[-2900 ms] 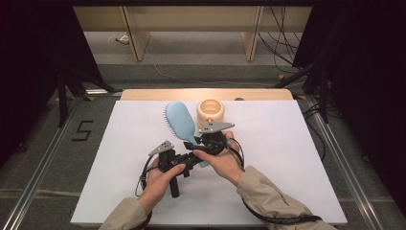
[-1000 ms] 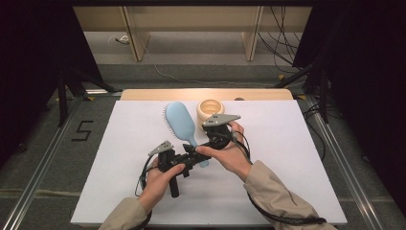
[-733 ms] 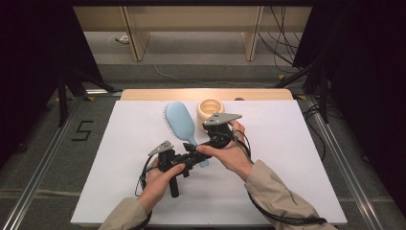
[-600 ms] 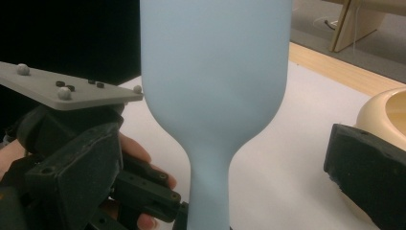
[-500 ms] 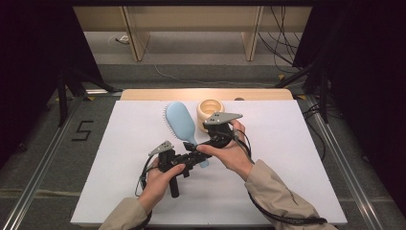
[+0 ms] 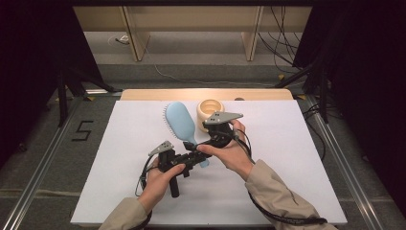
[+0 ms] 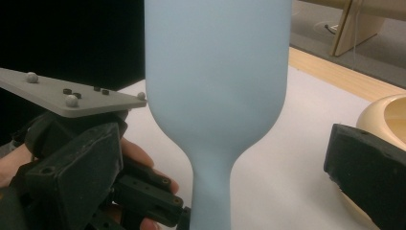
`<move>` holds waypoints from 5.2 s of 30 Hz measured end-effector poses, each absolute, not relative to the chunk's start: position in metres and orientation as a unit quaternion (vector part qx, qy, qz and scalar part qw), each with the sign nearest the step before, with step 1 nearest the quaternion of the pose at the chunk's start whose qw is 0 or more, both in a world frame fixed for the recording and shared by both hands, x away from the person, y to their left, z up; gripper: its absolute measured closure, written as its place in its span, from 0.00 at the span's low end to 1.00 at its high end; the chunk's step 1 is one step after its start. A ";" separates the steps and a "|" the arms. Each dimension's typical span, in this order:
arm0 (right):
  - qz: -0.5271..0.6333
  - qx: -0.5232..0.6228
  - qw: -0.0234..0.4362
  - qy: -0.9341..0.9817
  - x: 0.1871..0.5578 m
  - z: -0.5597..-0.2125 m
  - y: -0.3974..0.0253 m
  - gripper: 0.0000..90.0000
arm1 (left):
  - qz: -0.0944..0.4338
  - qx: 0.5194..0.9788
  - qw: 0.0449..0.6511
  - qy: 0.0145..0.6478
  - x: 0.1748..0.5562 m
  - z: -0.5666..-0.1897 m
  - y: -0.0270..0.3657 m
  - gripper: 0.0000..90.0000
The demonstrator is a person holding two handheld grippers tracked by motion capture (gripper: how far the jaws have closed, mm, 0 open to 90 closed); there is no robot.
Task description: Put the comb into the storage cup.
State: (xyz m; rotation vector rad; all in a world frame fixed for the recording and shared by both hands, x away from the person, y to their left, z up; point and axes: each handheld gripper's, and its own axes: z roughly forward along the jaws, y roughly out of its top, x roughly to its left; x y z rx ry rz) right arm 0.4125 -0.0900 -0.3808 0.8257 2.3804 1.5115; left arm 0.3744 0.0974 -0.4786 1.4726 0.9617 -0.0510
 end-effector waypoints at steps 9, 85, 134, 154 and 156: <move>0.517 0.281 0.103 0.802 0.413 -0.378 -0.091 0.00 | -0.022 0.645 0.638 0.421 0.374 -0.478 0.097 0.73; 0.537 0.285 0.109 0.786 0.441 -0.344 -0.054 0.00 | -0.027 0.651 0.633 0.417 0.374 -0.480 0.095 0.73; 0.517 0.313 0.089 0.792 0.453 -0.343 -0.038 0.22 | -0.018 0.662 0.625 0.412 0.374 -0.481 0.094 0.73; 0.521 0.311 0.099 0.788 0.449 -0.339 -0.038 0.23 | 0.002 0.665 0.625 0.408 0.374 -0.479 0.096 0.73; 0.525 0.311 0.099 0.786 0.449 -0.338 -0.039 0.23 | 0.007 0.667 0.625 0.406 0.374 -0.478 0.096 0.73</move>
